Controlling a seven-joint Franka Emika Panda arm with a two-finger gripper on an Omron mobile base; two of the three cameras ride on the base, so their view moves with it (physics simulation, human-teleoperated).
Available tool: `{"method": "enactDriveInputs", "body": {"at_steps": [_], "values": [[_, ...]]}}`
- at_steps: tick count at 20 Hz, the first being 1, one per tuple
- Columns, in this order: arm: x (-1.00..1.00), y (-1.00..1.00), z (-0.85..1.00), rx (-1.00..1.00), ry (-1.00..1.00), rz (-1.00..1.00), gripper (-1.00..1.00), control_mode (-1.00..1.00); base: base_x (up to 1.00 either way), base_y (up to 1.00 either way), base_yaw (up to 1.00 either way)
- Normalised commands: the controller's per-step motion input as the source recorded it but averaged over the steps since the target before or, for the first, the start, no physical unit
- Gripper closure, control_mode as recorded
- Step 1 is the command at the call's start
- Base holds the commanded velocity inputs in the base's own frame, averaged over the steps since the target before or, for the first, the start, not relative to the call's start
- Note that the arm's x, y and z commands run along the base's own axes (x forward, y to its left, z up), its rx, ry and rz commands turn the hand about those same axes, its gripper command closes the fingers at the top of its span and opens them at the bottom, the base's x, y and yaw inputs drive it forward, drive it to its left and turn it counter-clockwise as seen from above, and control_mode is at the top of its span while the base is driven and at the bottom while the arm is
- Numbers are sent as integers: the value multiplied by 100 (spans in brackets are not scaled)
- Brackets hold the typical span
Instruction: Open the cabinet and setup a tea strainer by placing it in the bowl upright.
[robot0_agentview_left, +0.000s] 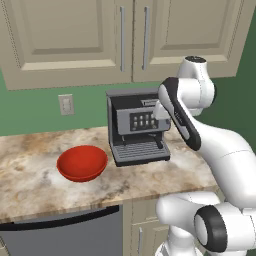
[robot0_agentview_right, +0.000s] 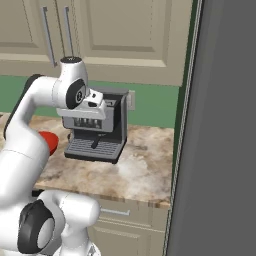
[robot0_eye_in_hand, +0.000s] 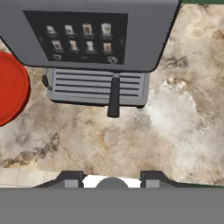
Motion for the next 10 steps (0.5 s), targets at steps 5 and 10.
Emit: {"method": "enactDriveInputs", "body": {"at_steps": [5,10], "values": [[4,5,0,0,0,0,-100,-100,0,0,0],[-4,16,0,0,-15,-1,-100,-100,0,0,0]]}}
